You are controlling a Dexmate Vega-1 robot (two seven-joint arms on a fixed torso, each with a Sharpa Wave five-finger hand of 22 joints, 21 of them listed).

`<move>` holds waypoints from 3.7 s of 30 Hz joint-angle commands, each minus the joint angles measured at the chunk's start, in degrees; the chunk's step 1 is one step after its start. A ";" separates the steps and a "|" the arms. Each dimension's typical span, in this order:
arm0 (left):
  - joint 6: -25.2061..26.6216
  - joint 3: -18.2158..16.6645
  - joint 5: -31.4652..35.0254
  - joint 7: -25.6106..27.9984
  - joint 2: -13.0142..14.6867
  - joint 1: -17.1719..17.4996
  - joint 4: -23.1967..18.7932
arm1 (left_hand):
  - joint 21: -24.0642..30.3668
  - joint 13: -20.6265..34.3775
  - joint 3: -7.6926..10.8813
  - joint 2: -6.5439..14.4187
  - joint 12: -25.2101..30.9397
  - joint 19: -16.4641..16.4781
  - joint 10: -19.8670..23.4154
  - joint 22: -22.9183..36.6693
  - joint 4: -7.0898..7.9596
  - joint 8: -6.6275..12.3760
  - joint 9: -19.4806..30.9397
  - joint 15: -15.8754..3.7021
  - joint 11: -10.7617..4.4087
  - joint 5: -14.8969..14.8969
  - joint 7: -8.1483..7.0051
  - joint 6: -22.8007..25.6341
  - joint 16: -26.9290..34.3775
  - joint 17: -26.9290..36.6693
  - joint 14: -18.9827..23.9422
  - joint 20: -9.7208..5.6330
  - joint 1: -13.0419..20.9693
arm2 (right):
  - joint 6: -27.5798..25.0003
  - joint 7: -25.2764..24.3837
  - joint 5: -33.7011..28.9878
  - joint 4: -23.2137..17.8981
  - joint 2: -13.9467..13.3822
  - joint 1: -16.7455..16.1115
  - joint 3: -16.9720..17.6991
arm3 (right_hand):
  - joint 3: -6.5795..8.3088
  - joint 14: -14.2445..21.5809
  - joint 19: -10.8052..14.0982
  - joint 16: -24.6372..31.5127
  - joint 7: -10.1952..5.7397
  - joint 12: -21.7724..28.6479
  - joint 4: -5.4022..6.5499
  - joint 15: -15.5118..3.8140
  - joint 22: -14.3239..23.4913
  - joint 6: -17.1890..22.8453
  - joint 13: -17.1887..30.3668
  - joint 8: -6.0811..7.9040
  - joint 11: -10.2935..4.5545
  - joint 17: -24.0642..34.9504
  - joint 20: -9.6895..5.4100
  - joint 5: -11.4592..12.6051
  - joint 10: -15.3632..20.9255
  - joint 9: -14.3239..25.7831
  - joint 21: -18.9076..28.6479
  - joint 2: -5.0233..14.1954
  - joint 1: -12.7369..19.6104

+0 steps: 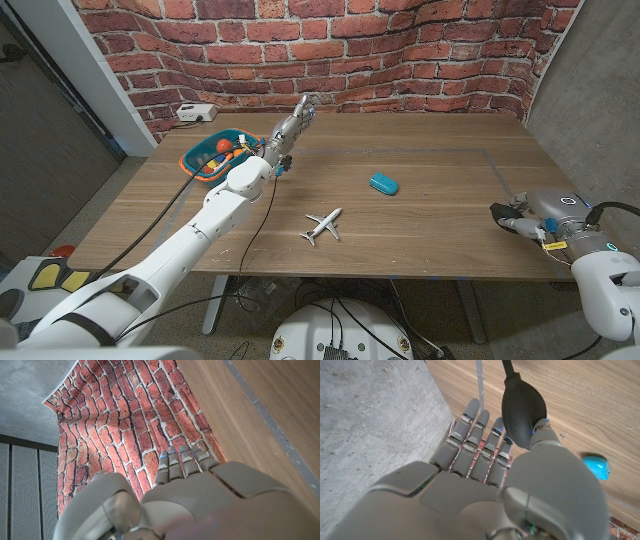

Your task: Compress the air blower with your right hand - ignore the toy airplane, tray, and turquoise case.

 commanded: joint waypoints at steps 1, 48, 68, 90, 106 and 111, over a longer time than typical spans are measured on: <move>-0.17 -0.07 -0.22 -0.05 0.00 0.36 0.16 | 0.19 0.13 -0.56 -0.14 -0.29 -0.05 0.26 0.27 0.09 0.03 0.32 -0.02 -0.28 0.00 -0.11 0.17 -0.09 0.28 0.67 0.32 0.50 | -2.56 4.95 -0.10 1.82 -3.29 1.56 -1.83 | 0.23 -0.34 -0.18 0.27 0.25 0.33 0.26 -6.71 -0.04 0.32 0.12 0.08 -0.08 0.20 -8.09 0.23 0.09 0.15 -0.27 -0.03 -0.55; 1.75 1.02 0.28 -0.47 -0.81 -1.99 1.76 | 0.16 0.14 -0.84 0.06 -0.32 0.08 0.38 0.24 0.11 -0.02 0.33 0.18 0.07 -0.23 -0.08 0.27 -0.11 0.30 0.77 0.69 0.80 | -17.96 5.89 5.25 8.88 -18.02 6.68 -12.93 | -0.43 -4.19 -2.60 -0.22 0.62 -0.44 0.44 -4.87 -0.43 -4.29 0.13 -1.49 -0.14 0.22 -7.04 0.15 -5.08 0.12 -1.71 -0.13 -3.35; 2.32 1.24 0.00 -0.25 -0.76 -1.12 0.74 | 0.06 0.15 -0.71 0.52 -0.26 -0.13 0.64 0.23 0.05 0.09 0.34 0.33 0.15 -0.34 -0.20 0.64 -0.07 0.30 0.95 0.85 1.21 | -22.18 4.86 8.40 7.12 -22.70 4.36 -12.78 | -3.41 -9.18 -6.14 -0.47 3.78 -0.60 1.66 -2.50 -0.62 -11.85 0.24 -2.34 2.47 0.01 -5.19 1.30 -12.10 0.03 -4.01 -3.21 -9.57; 2.47 0.82 -0.04 0.77 -0.48 -0.25 -0.32 | 0.05 0.16 -0.41 1.12 -0.33 -0.14 0.57 0.24 -0.04 0.26 0.34 0.34 0.24 -0.52 -0.59 1.29 -0.09 0.30 0.97 1.04 1.79 | -20.68 -6.48 14.47 4.09 -19.24 1.46 -9.38 | -6.28 -21.44 -13.61 -0.38 12.91 0.23 3.69 4.73 -0.62 -30.10 0.42 -2.56 10.82 0.02 0.09 3.12 -24.17 -0.28 -8.86 -4.05 -17.52; 2.58 0.80 -0.33 0.35 -0.23 -0.15 -0.32 | 0.08 0.17 -0.30 1.32 -0.29 -0.08 0.73 0.25 -0.09 0.27 0.34 0.34 0.15 -0.66 -0.58 1.54 -0.09 0.30 1.02 1.09 2.10 | -6.65 -25.77 28.38 4.38 -9.07 1.18 -4.83 | -7.88 -21.56 -13.38 0.05 11.96 0.69 6.74 5.18 -0.61 -26.90 0.42 -0.54 11.39 -0.17 0.83 2.92 -25.46 0.09 -9.77 -2.17 -24.05; 2.68 0.73 -0.43 0.47 -0.17 0.02 -0.50 | 0.11 0.17 -0.28 1.36 -0.30 -0.01 0.72 0.26 -0.09 0.26 0.34 0.32 0.14 -0.70 -0.58 1.56 -0.09 0.30 1.02 1.05 2.17 | -0.53 -28.87 36.40 5.74 -6.14 3.10 -3.60 | -7.69 -22.87 -14.86 -0.40 11.69 0.81 6.66 5.10 -0.63 -27.06 0.42 -0.68 11.49 -0.23 1.10 2.83 -25.51 0.01 -10.52 -1.71 -23.96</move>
